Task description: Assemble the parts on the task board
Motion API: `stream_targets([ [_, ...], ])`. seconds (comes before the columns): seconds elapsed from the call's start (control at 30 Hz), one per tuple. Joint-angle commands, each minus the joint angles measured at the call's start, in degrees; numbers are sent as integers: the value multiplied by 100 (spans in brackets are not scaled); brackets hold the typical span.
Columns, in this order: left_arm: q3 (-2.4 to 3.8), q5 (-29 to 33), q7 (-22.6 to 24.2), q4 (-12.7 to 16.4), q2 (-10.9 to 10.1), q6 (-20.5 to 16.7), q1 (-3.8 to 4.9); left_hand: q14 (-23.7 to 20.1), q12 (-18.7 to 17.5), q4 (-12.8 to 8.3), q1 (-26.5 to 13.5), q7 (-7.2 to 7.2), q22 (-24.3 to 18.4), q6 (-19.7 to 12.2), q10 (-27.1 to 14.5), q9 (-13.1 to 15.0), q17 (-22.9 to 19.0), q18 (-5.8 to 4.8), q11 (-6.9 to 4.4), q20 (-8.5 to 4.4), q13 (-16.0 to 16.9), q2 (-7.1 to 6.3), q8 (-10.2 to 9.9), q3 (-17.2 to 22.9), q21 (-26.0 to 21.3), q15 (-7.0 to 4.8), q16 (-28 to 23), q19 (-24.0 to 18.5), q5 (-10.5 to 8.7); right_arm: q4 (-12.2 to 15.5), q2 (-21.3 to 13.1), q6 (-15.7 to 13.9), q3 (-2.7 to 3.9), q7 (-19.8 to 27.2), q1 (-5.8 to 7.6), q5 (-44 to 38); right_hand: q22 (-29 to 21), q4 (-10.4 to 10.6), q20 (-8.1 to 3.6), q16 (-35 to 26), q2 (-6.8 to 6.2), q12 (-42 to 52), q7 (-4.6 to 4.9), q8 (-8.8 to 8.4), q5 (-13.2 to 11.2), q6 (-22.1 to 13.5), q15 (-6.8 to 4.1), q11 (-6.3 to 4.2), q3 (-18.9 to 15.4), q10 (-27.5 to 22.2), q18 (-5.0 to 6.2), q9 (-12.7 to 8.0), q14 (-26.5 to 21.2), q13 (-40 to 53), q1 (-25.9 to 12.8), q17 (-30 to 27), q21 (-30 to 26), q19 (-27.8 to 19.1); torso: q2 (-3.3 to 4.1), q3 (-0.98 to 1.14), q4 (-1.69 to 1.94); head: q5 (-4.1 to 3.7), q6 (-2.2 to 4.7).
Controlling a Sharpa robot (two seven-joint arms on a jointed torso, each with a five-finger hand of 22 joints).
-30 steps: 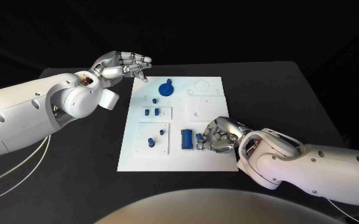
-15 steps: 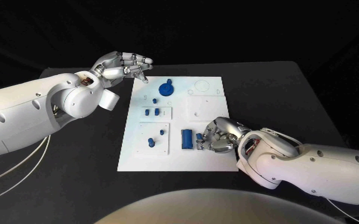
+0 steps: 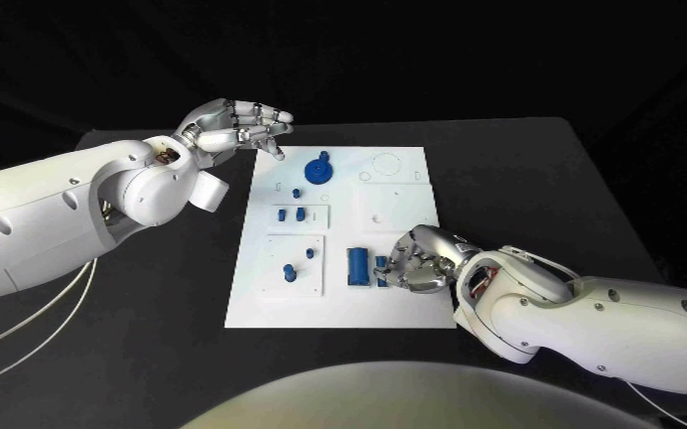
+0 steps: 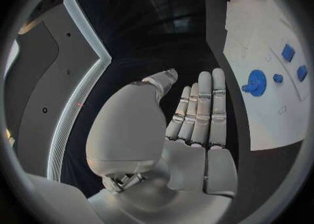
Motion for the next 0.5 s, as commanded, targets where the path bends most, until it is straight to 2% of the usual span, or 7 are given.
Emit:
stream_targets([
  [0.03,2,-23,22,4,8,98,2,-53,29,39,-3,231,-7,-20,-54,8,2,72,-2,2,8,56,29,4,-36,8,25,45,-8,18,-7,60,-2,29,-6,-104,971,-8,-18,33,5,23,11,-35,-26,43,-42,-31,-51,396,-81,6,588,1168,-61,1417,-17,120,0,-1,0,3,1],
  [0.33,1,-23,21,-1,6,96,2,-53,29,39,-3,231,-7,-20,-54,8,2,72,-2,2,8,56,29,4,-36,8,25,45,-8,32,-74,45,-2,56,-6,-147,971,-8,-19,32,5,27,10,-35,-26,44,-43,-32,-67,398,-82,7,587,1170,-72,1414,-17,120,-3,-2,1,5,1],
  [0.5,0,-22,44,-5,7,81,1,-53,29,39,-3,231,-7,-20,-54,8,2,72,-2,2,8,56,29,4,-36,8,25,45,-8,84,-217,-120,0,225,24,-120,963,-30,-19,29,-5,-35,10,-43,-21,28,-43,-33,-92,374,-76,7,585,1134,-45,1406,-47,112,-6,-1,2,8,1],
])
